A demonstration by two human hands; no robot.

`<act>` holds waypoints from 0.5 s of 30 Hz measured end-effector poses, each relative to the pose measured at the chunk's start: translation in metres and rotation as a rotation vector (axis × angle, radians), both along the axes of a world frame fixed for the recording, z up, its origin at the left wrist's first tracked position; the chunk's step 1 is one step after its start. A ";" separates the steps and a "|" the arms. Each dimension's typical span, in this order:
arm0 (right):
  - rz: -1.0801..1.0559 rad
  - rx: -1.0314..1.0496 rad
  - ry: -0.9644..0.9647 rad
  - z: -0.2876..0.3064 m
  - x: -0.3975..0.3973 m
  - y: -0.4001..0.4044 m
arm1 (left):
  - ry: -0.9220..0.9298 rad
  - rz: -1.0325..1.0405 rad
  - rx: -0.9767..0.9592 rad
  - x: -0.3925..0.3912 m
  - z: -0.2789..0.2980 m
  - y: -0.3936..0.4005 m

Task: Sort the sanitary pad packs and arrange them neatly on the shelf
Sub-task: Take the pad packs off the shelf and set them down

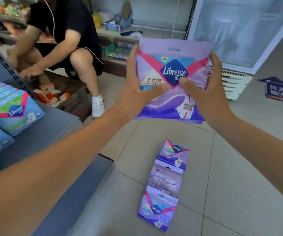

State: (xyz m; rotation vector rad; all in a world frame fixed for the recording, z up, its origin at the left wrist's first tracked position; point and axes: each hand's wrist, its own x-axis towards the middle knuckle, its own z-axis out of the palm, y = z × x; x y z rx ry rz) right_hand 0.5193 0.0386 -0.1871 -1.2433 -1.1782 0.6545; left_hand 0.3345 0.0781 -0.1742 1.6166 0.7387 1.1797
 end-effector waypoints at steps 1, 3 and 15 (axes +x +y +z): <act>-0.009 0.009 -0.009 -0.017 0.006 -0.002 | 0.030 -0.064 0.013 0.004 -0.017 -0.001; -0.031 0.025 -0.047 -0.053 0.015 -0.010 | 0.103 -0.163 0.010 0.013 -0.054 -0.002; -0.184 -0.056 -0.194 -0.201 0.045 -0.029 | 0.192 -0.188 0.030 0.056 -0.208 -0.003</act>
